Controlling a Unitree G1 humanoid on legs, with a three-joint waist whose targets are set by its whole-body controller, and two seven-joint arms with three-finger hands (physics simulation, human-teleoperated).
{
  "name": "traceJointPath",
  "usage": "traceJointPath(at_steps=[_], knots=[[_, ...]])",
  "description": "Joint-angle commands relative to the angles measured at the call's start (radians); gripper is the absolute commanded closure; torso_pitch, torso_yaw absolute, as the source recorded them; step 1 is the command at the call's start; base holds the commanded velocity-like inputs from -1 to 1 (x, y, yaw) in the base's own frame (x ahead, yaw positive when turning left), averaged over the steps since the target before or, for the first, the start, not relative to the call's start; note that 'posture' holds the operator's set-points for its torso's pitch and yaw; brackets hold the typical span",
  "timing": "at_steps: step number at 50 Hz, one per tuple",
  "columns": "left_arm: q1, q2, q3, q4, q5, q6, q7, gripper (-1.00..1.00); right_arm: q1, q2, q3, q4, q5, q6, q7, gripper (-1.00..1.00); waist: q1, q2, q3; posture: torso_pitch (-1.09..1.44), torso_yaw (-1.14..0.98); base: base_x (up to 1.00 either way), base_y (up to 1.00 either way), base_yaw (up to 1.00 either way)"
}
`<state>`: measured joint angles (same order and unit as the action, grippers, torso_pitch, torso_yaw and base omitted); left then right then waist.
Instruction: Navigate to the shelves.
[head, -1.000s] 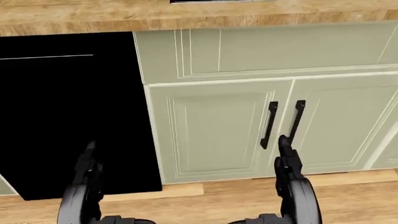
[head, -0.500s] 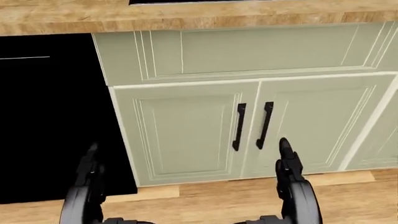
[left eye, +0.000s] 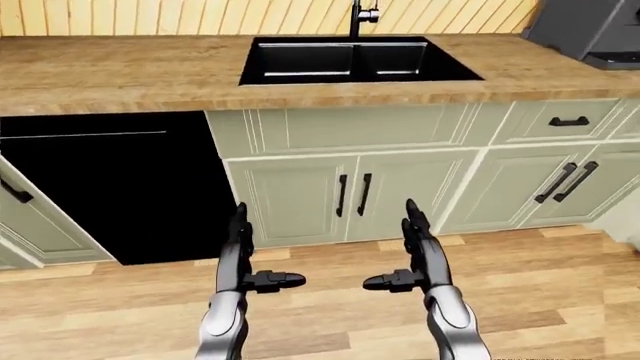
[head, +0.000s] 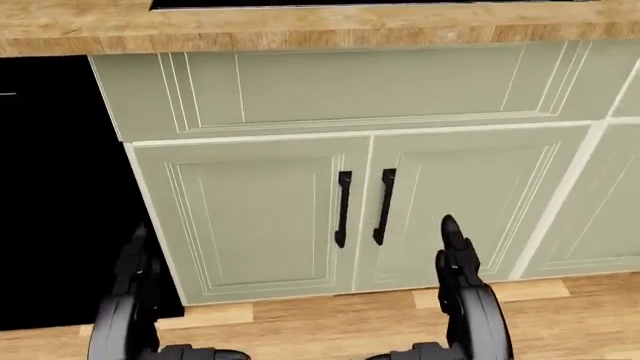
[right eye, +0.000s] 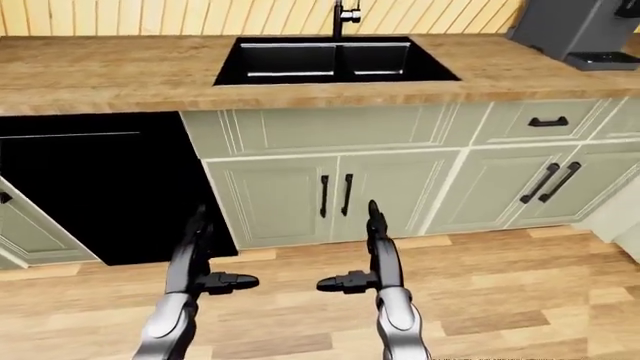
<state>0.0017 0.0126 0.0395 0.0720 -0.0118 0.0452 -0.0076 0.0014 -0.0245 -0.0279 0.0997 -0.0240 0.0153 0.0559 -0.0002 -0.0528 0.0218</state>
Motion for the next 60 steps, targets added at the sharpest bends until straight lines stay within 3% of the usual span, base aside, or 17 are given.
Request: traceJointPath(at_steps=[1,10,13,14,18,22,24,26,27,37,40,42,44,48,52,54,60], knots=[[-0.014,0.009,0.007,-0.046,-0.001,-0.022,-0.002,-1.0,-0.014,0.004,0.004,-0.041,0.002,-0.027,-0.002,-1.0,0.005,-0.003,-0.012,0.0,0.0,0.0,-0.28,0.0],[-0.025,0.011,0.01,-0.015,-0.002,-0.042,-0.004,-1.0,-0.014,0.004,0.004,-0.039,0.001,-0.028,-0.001,-1.0,0.011,0.085,0.006,0.0,0.0,0.0,-0.28,0.0],[-0.027,0.012,0.011,-0.008,-0.004,-0.047,-0.005,-1.0,-0.013,0.005,0.005,-0.045,0.0,-0.023,-0.002,-1.0,0.014,0.151,-0.009,0.0,0.0,0.0,-0.28,0.0],[-0.026,0.012,0.011,-0.011,-0.004,-0.044,-0.005,-1.0,-0.014,0.005,0.005,-0.044,0.0,-0.023,-0.002,-1.0,0.023,0.11,-0.001,0.0,0.0,0.0,-0.28,0.0],[-0.02,0.011,0.01,-0.026,-0.004,-0.034,-0.005,-1.0,-0.015,0.005,0.004,-0.037,0.0,-0.029,-0.002,-1.0,0.02,0.115,-0.015,0.0,0.0,0.0,-0.28,0.0],[-0.023,0.012,0.011,-0.018,-0.005,-0.04,-0.005,-1.0,-0.012,0.005,0.005,-0.046,0.0,-0.024,-0.003,-1.0,0.021,0.075,-0.005,0.0,0.0,0.0,-0.28,0.0],[-0.02,0.011,0.009,-0.029,-0.004,-0.032,-0.004,-1.0,-0.011,0.005,0.006,-0.05,0.0,-0.021,-0.002,-1.0,0.021,0.038,-0.006,0.0,0.0,0.0,-0.28,0.0],[-0.023,0.012,0.011,-0.02,-0.004,-0.038,-0.005,-1.0,-0.011,0.006,0.005,-0.05,0.0,-0.02,-0.003,-1.0,0.012,-0.042,-0.027,0.0,0.0,0.0,-0.27,0.0],[-0.025,0.012,0.011,-0.014,-0.004,-0.042,-0.005,-1.0,-0.011,0.006,0.005,-0.05,0.0,-0.02,-0.003,-1.0,0.005,0.002,-0.017,0.0,0.0,0.0,-0.27,0.0],[-0.021,0.011,0.009,-0.029,-0.004,-0.029,-0.003,-1.0,-0.011,0.005,0.006,-0.05,0.0,-0.02,-0.003,-1.0,0.013,0.08,0.007,0.0,0.0,0.0,-0.28,0.0],[-0.023,0.011,0.01,-0.022,-0.004,-0.034,-0.004,-1.0,-0.011,0.005,0.005,-0.05,0.0,-0.02,-0.003,-1.0,0.014,0.134,-0.001,0.0,0.0,0.0,-0.28,0.0],[-0.023,0.011,0.01,-0.024,-0.004,-0.031,-0.003,-1.0,-0.011,0.006,0.005,-0.05,0.0,-0.02,-0.003,-1.0,0.024,0.109,-0.002,0.0,0.0,0.0,-0.27,0.0],[-0.026,0.012,0.012,-0.017,-0.005,-0.036,-0.004,-1.0,-0.011,0.005,0.006,-0.05,-0.001,-0.02,-0.003,-1.0,0.018,0.12,-0.002,0.0,0.0,0.0,-0.28,0.0],[-0.028,0.012,0.012,-0.012,-0.006,-0.038,-0.003,-1.0,-0.011,0.005,0.006,-0.05,0.0,-0.019,-0.002,-1.0,0.018,0.094,-0.01,0.0,0.0,0.0,-0.28,0.0],[-0.025,0.011,0.011,-0.021,-0.006,-0.031,-0.002,-1.0,-0.019,0.005,0.003,-0.032,0.0,-0.027,-0.006,-1.0,0.019,0.024,-0.009,0.0,0.0,0.0,-0.27,0.0],[-0.023,0.011,0.009,-0.027,-0.005,-0.027,-0.001,-1.0,-0.021,0.004,0.002,-0.027,0.0,-0.029,-0.006,-1.0,0.019,-0.026,-0.032,0.0,0.0,0.0,-0.27,0.0],[-0.024,0.012,0.011,-0.022,-0.006,-0.031,-0.003,-1.0,-0.019,0.004,0.003,-0.029,0.0,-0.03,-0.005,-1.0,0.009,0.042,-0.004,0.0,0.0,0.0,-0.27,0.0]])
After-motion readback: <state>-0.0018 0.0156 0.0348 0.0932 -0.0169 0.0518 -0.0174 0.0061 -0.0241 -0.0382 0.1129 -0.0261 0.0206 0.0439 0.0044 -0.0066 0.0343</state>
